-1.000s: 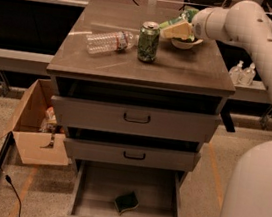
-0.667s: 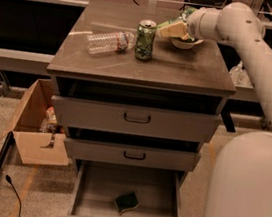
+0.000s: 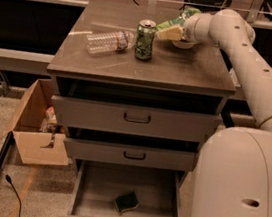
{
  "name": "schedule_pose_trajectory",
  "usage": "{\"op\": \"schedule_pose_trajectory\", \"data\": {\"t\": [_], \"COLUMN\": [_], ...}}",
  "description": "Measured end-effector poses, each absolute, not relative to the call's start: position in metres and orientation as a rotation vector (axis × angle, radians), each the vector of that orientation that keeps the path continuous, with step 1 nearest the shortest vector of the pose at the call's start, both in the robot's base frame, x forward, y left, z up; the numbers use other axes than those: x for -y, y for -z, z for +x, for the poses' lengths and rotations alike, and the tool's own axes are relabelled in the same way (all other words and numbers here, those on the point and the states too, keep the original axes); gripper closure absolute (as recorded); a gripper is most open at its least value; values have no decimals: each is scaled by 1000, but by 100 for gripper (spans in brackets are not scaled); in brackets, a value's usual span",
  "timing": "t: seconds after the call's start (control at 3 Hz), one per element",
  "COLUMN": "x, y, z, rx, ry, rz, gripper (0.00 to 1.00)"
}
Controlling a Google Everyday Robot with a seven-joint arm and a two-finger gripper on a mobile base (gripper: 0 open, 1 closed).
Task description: Pick green rice chip bag from paper bowl and place on counter
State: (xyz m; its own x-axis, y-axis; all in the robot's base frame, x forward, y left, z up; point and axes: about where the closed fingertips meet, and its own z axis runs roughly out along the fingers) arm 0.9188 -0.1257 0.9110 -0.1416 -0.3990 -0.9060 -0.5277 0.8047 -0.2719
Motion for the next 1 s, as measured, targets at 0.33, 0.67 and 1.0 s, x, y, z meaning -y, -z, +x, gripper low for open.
{"op": "schedule_pose_trajectory", "data": {"t": [0.33, 0.67, 1.0], "x": [124, 122, 122], "y": [-902, -897, -898], "z": [925, 930, 933], "rx": [-1773, -1784, -1791], "ry": [-127, -121, -109], "rz": [-715, -712, -704], "gripper": [41, 64, 87]}}
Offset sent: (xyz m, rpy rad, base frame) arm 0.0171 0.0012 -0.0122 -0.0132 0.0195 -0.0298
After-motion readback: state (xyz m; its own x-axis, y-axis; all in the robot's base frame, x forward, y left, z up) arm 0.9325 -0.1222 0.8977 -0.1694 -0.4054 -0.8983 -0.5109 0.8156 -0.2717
